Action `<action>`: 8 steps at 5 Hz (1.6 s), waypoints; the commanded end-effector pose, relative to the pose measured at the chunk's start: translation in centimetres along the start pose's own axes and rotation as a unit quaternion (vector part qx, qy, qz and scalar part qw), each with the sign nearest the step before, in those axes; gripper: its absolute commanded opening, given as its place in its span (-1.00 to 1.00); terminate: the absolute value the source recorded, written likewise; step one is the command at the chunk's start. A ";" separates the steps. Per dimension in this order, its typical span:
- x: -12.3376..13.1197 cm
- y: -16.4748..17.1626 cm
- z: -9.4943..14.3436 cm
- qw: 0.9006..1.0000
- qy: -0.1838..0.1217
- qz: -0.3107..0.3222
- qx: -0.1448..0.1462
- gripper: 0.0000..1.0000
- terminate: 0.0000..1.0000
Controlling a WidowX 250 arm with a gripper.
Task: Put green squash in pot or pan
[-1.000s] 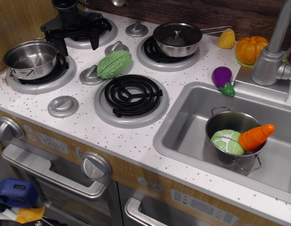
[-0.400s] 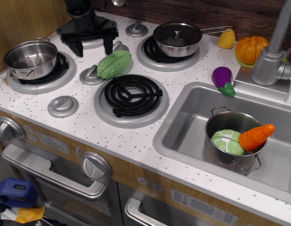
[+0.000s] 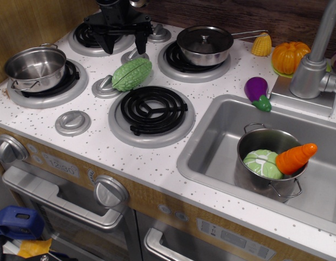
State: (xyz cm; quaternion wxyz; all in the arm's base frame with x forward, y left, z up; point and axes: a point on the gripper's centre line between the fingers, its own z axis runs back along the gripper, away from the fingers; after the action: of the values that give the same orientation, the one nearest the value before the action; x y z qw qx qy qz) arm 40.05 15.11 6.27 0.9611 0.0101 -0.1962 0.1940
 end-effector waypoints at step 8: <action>0.3 0.0 1.4 1.000 -0.009 -0.010 0.027 -1.00 -1.00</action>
State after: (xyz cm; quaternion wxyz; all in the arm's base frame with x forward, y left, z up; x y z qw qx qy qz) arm 38.60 16.12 5.78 0.9740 0.0744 -0.1242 0.1744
